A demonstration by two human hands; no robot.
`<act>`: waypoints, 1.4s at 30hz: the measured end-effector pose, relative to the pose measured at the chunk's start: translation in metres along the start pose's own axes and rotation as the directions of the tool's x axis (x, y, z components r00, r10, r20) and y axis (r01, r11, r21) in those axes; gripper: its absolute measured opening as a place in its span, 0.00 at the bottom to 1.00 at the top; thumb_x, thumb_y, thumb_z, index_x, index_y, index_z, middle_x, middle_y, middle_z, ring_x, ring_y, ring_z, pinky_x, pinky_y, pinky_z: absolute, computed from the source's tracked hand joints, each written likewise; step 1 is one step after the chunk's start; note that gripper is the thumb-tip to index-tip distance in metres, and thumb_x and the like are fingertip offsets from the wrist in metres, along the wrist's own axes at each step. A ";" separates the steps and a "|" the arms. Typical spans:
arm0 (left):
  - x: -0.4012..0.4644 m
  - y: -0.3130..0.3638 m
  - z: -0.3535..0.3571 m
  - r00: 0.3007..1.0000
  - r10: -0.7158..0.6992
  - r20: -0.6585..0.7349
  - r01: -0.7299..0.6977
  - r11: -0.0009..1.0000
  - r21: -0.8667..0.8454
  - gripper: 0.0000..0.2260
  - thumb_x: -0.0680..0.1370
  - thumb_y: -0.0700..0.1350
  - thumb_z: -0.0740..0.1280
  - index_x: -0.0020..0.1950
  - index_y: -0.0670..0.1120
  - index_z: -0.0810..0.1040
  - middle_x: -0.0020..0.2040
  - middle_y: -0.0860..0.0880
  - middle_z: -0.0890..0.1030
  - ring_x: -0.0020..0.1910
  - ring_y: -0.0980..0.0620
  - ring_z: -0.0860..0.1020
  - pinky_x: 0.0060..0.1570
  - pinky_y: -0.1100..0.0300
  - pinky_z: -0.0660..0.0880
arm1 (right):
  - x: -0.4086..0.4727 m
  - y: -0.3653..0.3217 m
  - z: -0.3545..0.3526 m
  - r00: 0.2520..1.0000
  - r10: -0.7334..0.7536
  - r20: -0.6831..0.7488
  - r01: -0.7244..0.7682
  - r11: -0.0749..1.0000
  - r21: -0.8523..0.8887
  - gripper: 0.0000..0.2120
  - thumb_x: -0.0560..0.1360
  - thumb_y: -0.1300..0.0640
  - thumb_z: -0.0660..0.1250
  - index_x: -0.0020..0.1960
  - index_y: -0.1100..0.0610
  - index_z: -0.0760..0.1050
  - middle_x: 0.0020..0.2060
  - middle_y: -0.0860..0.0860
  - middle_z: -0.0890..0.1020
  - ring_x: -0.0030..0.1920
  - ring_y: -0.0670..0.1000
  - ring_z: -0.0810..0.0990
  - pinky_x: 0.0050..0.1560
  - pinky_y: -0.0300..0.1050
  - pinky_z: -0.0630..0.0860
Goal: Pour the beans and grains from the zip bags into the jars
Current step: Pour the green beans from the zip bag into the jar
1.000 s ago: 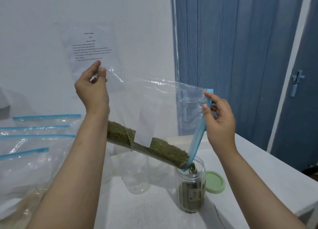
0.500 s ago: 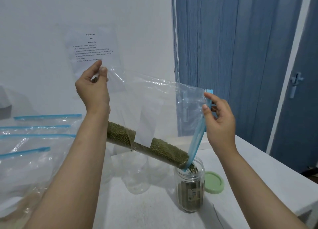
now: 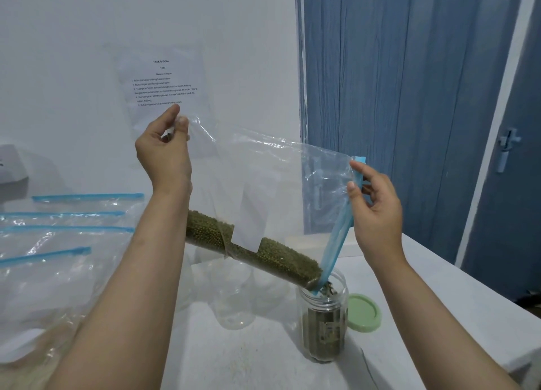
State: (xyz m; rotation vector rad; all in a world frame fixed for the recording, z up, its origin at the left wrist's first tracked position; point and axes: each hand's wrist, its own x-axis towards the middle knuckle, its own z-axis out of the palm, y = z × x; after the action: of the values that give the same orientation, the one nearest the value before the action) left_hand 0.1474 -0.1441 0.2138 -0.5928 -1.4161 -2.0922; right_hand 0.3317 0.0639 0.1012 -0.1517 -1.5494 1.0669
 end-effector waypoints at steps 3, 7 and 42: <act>0.000 0.000 0.000 1.000 -0.005 -0.001 0.005 1.000 0.003 0.12 0.78 0.42 0.71 0.62 0.46 0.82 0.54 0.50 0.84 0.37 0.60 0.77 0.51 0.66 0.77 | 0.000 0.000 0.001 1.000 0.009 -0.001 -0.009 1.000 0.001 0.14 0.82 0.59 0.64 0.66 0.50 0.76 0.58 0.48 0.77 0.58 0.47 0.78 0.54 0.29 0.73; 0.001 0.000 0.000 1.000 -0.005 0.002 0.005 1.000 0.008 0.12 0.78 0.41 0.71 0.61 0.47 0.82 0.52 0.52 0.84 0.36 0.59 0.77 0.51 0.66 0.77 | -0.001 0.002 0.001 1.000 0.015 -0.006 -0.015 1.000 0.011 0.14 0.82 0.59 0.65 0.66 0.50 0.77 0.59 0.49 0.77 0.59 0.48 0.78 0.55 0.30 0.74; 0.003 -0.001 0.006 0.999 0.033 0.030 -0.034 0.999 0.014 0.10 0.77 0.42 0.71 0.57 0.52 0.83 0.53 0.55 0.84 0.36 0.58 0.77 0.51 0.65 0.77 | -0.002 -0.001 0.003 0.998 0.061 -0.031 -0.060 0.998 0.025 0.19 0.81 0.67 0.61 0.65 0.48 0.76 0.57 0.46 0.76 0.54 0.39 0.76 0.51 0.27 0.72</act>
State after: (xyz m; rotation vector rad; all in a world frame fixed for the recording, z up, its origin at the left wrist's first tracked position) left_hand 0.1447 -0.1390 0.2172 -0.6397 -1.4267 -2.0532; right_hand 0.3306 0.0604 0.1011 -0.1989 -1.5109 1.1250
